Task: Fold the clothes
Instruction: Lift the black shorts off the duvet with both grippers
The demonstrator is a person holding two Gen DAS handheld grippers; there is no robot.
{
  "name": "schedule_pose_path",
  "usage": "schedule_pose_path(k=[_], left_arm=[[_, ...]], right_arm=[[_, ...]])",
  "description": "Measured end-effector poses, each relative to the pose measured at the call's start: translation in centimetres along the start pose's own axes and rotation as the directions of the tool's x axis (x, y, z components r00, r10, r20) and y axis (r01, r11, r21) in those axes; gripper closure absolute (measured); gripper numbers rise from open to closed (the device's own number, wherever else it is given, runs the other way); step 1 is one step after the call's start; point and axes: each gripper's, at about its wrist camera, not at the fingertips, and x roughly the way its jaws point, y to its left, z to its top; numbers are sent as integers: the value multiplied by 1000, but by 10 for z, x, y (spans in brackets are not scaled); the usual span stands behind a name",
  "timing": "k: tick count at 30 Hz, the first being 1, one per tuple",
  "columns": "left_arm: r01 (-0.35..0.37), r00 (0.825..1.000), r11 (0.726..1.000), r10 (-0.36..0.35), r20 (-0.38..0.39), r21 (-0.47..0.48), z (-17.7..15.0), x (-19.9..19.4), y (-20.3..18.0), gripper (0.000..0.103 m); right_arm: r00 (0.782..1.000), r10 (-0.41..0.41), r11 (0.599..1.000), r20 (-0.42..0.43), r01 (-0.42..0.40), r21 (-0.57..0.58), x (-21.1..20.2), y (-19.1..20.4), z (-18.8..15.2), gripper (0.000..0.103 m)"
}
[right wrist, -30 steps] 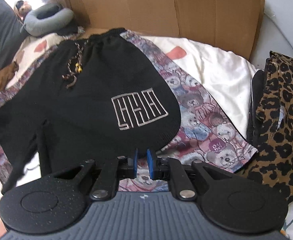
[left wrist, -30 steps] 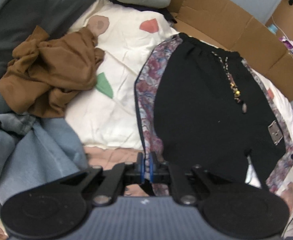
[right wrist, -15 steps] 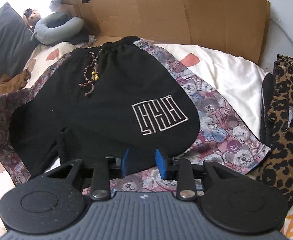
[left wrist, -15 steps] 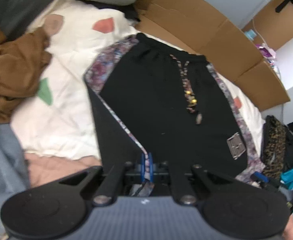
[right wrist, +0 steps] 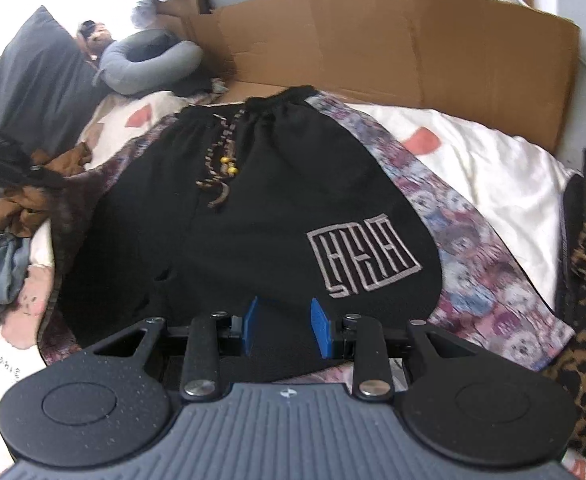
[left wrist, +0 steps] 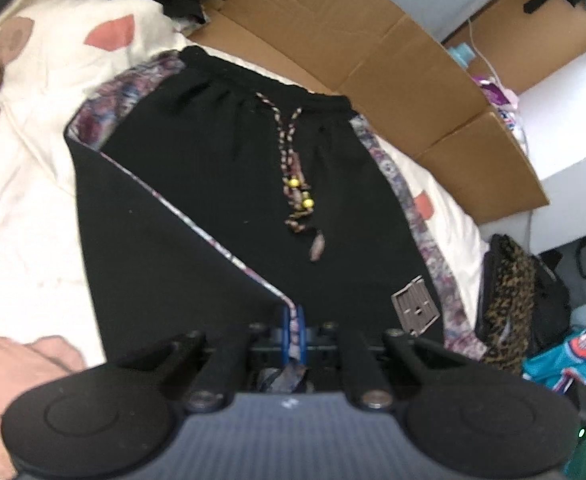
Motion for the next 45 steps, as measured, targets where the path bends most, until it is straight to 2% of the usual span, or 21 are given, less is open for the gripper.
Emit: schedule_pose_path(k=[6, 11, 19, 22, 24, 25, 30, 33, 36, 39, 41, 45], left_arm=[[61, 998, 996, -59, 25, -64, -6, 20, -12, 98], [102, 994, 990, -104, -20, -94, -25, 52, -22, 98], [164, 984, 982, -169, -48, -98, -33, 86, -49, 98], [181, 981, 977, -188, -53, -108, -34, 94, -56, 98], [206, 975, 971, -214, -56, -125, -36, 101, -59, 98], [217, 972, 967, -226, -58, -133, -38, 104, -60, 98], [221, 970, 960, -235, -65, -172, -40, 115, -60, 98], [231, 966, 951, -250, -66, -206, -40, 119, -58, 97], [261, 956, 942, -282, -75, -212, -39, 121, -58, 82], [283, 949, 933, -306, -75, -221, -39, 119, -56, 78], [264, 957, 943, -282, -66, -201, -36, 113, -55, 69], [221, 974, 957, -227, -14, -189, -29, 96, -39, 61]], right_arm=[[999, 48, 999, 19, -48, 0, 5, 12, 11, 67], [993, 117, 993, 20, -117, -19, 20, 36, 18, 67], [978, 208, 977, 9, -207, -51, 42, 67, 20, 63], [975, 221, 974, 10, -220, -45, 47, 70, 20, 59], [974, 228, 973, 17, -227, -29, 52, 70, 20, 45], [972, 233, 972, 21, -233, -16, 54, 69, 20, 42], [974, 226, 974, 31, -226, 7, 77, 67, 19, 41], [974, 225, 972, 23, -226, 65, 94, 59, 16, 41], [976, 214, 970, 35, -217, 111, 102, 50, 12, 41], [974, 222, 960, 32, -225, 168, 110, 43, 10, 43], [975, 223, 955, 24, -223, 197, 116, 39, 10, 44], [976, 216, 941, 13, -212, 264, 124, 29, 8, 46]])
